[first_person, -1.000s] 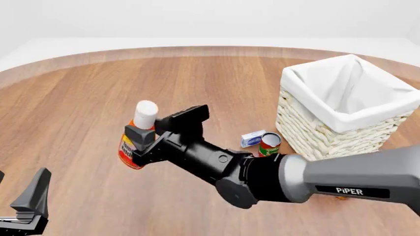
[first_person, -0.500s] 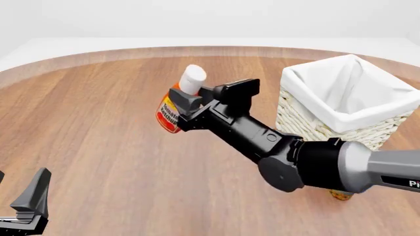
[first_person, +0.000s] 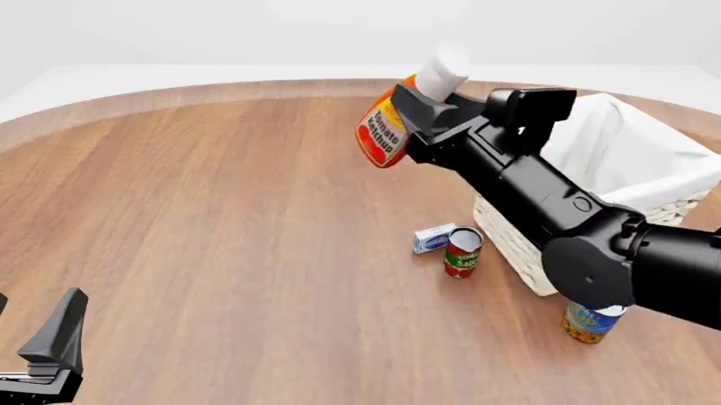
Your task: Pick up the ketchup, and put it in the basket.
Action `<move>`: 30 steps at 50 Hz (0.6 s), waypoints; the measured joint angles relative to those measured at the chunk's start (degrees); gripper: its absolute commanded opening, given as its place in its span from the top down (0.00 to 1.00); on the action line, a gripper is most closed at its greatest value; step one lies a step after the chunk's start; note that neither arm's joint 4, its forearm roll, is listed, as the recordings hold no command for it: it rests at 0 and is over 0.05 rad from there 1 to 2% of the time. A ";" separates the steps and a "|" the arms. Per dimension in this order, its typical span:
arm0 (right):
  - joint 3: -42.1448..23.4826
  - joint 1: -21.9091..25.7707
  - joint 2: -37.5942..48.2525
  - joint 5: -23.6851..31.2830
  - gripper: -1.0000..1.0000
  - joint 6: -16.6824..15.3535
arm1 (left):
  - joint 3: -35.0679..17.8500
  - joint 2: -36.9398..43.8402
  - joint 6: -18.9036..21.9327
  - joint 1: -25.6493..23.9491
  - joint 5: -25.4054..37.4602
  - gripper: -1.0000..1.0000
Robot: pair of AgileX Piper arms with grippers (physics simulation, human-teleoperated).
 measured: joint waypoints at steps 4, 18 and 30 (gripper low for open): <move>1.07 -2.75 -2.27 0.21 1.00 0.02 | 0.00 0.00 0.00 0.00 0.00 0.00; 4.54 -11.98 -10.00 1.22 1.00 -0.22 | 0.00 0.00 0.00 0.00 0.00 0.00; 7.53 -20.06 -14.86 2.00 1.00 -2.27 | 0.00 0.00 0.00 0.00 0.00 0.00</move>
